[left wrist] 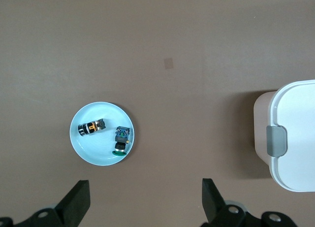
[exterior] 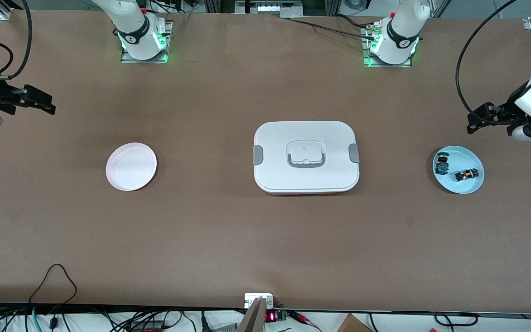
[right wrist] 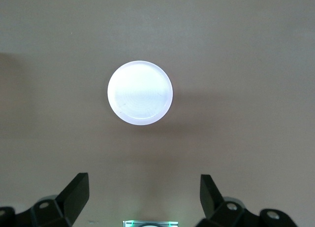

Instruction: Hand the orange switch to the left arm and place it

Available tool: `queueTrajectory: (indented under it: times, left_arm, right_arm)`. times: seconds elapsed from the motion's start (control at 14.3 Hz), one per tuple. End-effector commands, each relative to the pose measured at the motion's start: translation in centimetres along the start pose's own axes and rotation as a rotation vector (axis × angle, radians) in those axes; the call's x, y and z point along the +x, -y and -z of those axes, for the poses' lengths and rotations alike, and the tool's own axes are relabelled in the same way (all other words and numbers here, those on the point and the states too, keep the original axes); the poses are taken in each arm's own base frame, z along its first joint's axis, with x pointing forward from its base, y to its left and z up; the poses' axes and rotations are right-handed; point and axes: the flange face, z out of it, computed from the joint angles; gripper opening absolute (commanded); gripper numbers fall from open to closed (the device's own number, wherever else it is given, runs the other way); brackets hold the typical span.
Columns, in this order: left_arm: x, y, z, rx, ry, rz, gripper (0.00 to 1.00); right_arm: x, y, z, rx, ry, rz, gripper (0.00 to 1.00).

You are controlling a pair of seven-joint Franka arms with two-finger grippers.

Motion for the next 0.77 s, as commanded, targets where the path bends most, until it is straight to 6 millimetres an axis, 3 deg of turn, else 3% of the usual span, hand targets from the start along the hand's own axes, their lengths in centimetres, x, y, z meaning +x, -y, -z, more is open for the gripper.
queueTrajectory:
  times: [0.0, 0.7]
  left_arm:
    - [0.16, -0.02, 0.47, -0.007, 0.029, -0.019, 1.0]
    - [0.57, -0.35, 0.65, -0.008, 0.036, -0.025, 1.0]
  right_arm:
    - [-0.58, 0.36, 0.72, 0.008, 0.004, -0.003, 1.0]
    - [-0.75, 0.28, 0.59, 0.009, 0.019, -0.004, 1.0]
